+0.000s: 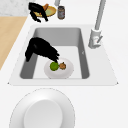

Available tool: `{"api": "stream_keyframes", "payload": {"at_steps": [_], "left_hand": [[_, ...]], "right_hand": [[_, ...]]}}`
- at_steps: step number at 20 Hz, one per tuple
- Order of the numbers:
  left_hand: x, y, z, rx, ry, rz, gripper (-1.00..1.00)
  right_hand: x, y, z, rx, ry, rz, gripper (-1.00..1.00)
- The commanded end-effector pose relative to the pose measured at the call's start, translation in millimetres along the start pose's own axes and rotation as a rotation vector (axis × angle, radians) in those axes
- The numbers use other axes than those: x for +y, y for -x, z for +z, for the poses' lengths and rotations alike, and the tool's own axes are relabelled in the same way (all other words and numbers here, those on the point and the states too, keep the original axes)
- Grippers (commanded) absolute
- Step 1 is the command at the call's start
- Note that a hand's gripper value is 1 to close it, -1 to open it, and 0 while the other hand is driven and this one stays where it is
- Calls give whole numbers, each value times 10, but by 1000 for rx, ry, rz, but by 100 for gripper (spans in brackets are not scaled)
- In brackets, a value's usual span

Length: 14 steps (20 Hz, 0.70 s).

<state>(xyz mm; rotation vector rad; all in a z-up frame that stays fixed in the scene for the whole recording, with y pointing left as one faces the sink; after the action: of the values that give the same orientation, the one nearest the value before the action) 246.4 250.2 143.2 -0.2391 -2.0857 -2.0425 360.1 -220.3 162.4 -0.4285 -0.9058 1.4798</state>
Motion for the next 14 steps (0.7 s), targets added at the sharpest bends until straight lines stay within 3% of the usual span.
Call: {"api": "stream_keyframes", "payload": {"at_steps": [1, 5, 7, 10, 14], "left_hand": [[0, 0, 0, 0, 0, 0, 0], [0, 0, 0, 0, 0, 0, 0], [0, 0, 0, 0, 0, 0, 0], [0, 0, 0, 0, 0, 0, 0], [0, 0, 0, 0, 0, 0, 0]], "right_hand": [[-4, 87, 353, 20, 47, 68, -100], [-1, 170, 672, 13, 108, 73, -100], [128, 207, 804, 5, 96, 58, -100], [222, 246, 1014, -3, 132, 47, -100], [298, 214, 1115, 8, 174, 52, -100]]}}
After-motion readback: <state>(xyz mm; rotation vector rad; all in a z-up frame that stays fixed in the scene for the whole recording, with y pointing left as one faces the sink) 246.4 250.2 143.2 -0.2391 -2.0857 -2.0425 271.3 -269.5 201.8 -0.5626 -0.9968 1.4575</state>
